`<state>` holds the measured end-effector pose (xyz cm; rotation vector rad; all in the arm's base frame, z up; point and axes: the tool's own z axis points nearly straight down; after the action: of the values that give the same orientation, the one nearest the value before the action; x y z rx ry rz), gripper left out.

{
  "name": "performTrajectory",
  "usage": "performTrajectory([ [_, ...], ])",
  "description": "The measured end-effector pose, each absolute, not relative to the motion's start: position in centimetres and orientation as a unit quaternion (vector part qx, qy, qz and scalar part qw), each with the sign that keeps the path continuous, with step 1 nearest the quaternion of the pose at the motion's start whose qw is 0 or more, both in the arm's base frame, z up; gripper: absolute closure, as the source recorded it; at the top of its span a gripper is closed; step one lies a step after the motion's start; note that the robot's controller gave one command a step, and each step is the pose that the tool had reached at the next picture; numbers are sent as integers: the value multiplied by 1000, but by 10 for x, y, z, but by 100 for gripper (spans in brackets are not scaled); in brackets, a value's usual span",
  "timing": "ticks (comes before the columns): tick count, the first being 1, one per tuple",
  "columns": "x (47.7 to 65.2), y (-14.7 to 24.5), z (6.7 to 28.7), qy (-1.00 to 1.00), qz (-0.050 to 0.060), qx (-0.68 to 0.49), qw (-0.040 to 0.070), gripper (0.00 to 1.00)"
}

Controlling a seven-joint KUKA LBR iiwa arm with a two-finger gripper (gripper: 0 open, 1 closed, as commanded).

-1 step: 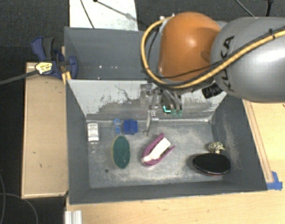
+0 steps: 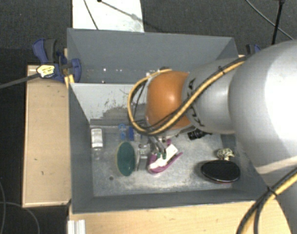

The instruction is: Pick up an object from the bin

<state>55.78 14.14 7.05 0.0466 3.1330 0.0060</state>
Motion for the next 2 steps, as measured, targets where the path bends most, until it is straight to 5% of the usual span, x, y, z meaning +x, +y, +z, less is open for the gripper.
performTrajectory([
  [1,557,140,71,1000,1,19,2,100],
  [2,556,141,70,1000,1,18,1,0],
])
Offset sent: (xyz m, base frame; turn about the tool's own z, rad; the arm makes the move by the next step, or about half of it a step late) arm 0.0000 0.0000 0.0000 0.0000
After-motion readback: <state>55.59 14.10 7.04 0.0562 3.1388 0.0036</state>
